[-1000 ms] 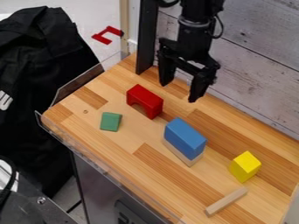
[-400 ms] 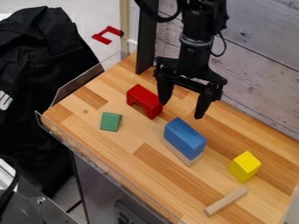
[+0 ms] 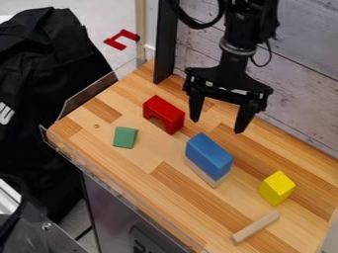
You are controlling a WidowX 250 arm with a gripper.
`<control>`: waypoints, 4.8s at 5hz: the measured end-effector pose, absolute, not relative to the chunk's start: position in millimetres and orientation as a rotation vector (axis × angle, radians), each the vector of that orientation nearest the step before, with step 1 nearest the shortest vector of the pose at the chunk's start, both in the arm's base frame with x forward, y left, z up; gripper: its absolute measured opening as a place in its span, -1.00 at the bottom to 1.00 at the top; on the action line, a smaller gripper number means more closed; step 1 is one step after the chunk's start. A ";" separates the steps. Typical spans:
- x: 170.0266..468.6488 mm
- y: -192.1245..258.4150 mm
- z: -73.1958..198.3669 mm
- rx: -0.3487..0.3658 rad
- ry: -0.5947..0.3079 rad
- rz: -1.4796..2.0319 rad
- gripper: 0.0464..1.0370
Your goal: Move the blue block to the top side of the table
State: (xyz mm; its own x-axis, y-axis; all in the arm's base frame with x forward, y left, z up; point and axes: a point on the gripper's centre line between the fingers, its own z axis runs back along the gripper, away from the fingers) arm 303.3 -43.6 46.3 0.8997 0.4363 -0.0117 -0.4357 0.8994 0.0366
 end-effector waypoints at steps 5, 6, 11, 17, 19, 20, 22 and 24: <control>292.4 -44.2 36.3 -0.020 0.087 1.052 0.93; 292.0 -43.0 36.7 -0.008 0.090 1.085 0.93; 265.2 -30.6 23.1 0.023 0.168 1.385 0.93; 285.7 -37.9 6.8 -0.010 0.177 1.352 0.93; 281.2 -37.3 -5.9 0.015 0.219 1.356 0.34; 282.2 -37.2 -5.7 0.008 0.217 1.346 0.04; 295.4 -41.0 4.1 -0.049 0.179 1.325 0.04; 326.2 -44.8 26.5 -0.105 0.109 1.301 0.04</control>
